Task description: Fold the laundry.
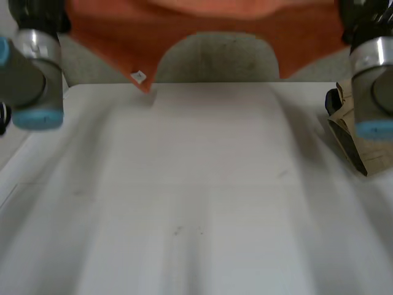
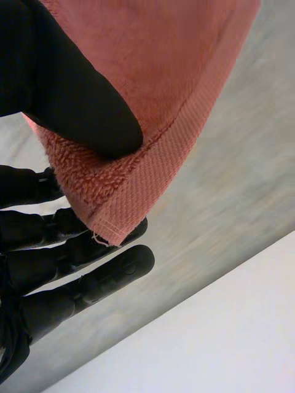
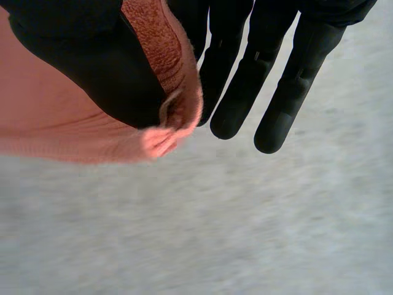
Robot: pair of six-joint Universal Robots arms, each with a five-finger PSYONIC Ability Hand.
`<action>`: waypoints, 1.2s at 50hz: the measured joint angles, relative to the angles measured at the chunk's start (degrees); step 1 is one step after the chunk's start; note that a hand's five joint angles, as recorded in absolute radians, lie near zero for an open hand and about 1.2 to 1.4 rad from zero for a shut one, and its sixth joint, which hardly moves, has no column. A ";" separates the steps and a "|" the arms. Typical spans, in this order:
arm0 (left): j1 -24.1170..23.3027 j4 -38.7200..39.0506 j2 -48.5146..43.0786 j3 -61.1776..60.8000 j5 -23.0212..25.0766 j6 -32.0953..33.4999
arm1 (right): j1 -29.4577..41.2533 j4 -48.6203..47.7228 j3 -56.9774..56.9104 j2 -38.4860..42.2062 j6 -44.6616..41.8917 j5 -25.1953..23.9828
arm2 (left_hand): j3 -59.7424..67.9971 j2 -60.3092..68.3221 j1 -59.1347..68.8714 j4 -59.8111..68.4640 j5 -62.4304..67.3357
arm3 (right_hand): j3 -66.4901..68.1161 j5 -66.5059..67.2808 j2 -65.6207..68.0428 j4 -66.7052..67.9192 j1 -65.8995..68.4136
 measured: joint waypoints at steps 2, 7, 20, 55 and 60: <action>0.19 0.93 0.36 -5.67 0.18 -0.34 | -0.11 1.46 2.78 0.74 1.36 -1.13 | 0.00 0.01 0.00 0.00 0.00 | 0.00 0.00 0.00 0.00 0.00; 0.04 3.66 0.12 -16.87 0.82 -0.30 | -0.28 4.58 8.08 4.42 3.26 -2.76 | 0.02 0.04 0.00 0.00 0.00 | 0.00 0.00 0.00 0.00 0.00; -0.95 0.57 3.19 -38.67 4.16 2.91 | -0.81 17.93 18.14 6.00 2.93 -2.92 | 0.04 0.05 0.00 0.00 0.00 | 0.00 0.00 0.00 0.01 0.00; 0.95 -18.17 17.21 -45.85 8.52 17.87 | -8.47 28.96 30.55 -5.23 -8.28 -2.98 | 0.05 0.05 0.00 0.00 0.00 | 0.01 0.00 0.00 0.01 0.00; -1.28 -13.93 5.22 -34.16 2.38 16.34 | -5.78 22.98 24.01 1.25 -6.53 -2.72 | 0.05 0.05 0.00 0.00 0.00 | 0.01 0.00 0.00 0.01 0.00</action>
